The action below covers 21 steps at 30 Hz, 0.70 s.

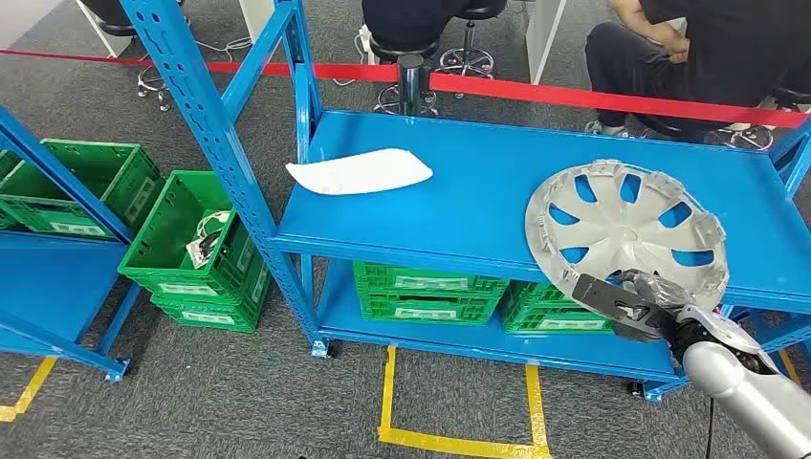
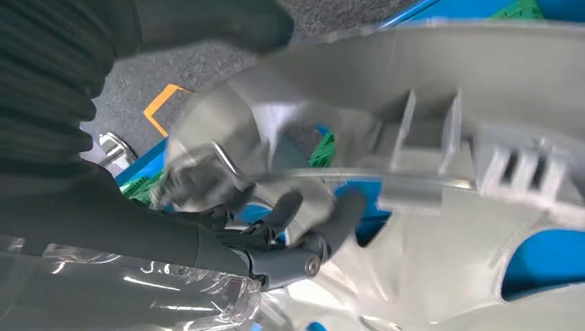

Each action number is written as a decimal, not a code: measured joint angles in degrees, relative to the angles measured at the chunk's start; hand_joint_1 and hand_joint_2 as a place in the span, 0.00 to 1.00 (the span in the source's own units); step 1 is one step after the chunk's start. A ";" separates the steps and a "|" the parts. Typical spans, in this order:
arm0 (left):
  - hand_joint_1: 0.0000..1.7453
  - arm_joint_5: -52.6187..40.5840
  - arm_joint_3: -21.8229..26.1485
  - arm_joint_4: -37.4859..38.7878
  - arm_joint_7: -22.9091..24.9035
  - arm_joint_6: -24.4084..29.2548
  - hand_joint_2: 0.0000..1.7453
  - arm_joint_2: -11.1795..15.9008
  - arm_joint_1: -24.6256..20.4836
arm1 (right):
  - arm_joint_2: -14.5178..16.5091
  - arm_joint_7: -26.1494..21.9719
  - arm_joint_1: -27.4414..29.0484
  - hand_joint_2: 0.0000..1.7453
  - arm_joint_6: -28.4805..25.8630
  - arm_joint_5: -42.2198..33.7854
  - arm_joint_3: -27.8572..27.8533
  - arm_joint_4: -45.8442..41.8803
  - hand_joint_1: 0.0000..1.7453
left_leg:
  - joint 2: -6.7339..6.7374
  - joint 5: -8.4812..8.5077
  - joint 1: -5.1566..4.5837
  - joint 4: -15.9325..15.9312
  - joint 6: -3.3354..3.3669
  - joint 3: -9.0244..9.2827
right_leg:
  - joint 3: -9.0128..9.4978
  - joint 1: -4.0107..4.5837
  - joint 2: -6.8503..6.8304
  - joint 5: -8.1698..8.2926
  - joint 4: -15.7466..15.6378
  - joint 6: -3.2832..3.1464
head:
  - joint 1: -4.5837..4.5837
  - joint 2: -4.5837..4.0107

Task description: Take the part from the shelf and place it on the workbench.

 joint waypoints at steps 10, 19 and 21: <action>0.00 0.08 0.00 0.00 0.00 0.00 1.00 0.00 0.02 | 0.02 -0.14 -0.39 1.00 -0.34 0.19 0.54 0.99 1.00 | -0.15 0.03 -0.01 0.02 0.02 0.14 | 0.21 0.00 -0.11 0.07 -0.03 0.09 | 0.07 0.00; 0.00 0.08 -0.05 0.00 -0.05 0.00 1.00 0.01 0.02 | 0.42 -0.61 -0.68 1.00 -0.60 0.38 0.75 1.68 1.00 | -0.13 0.03 -0.01 0.01 0.02 0.25 | 0.33 0.00 -0.08 0.07 -0.05 0.09 | 0.07 0.00; 0.00 0.11 -0.13 0.00 -0.14 0.00 1.00 0.02 0.02 | 0.54 -0.97 -0.73 1.00 -0.82 0.57 0.80 1.90 1.00 | -0.13 0.03 -0.01 0.01 0.02 0.28 | 0.35 0.00 -0.08 0.08 -0.05 0.10 | 0.08 0.00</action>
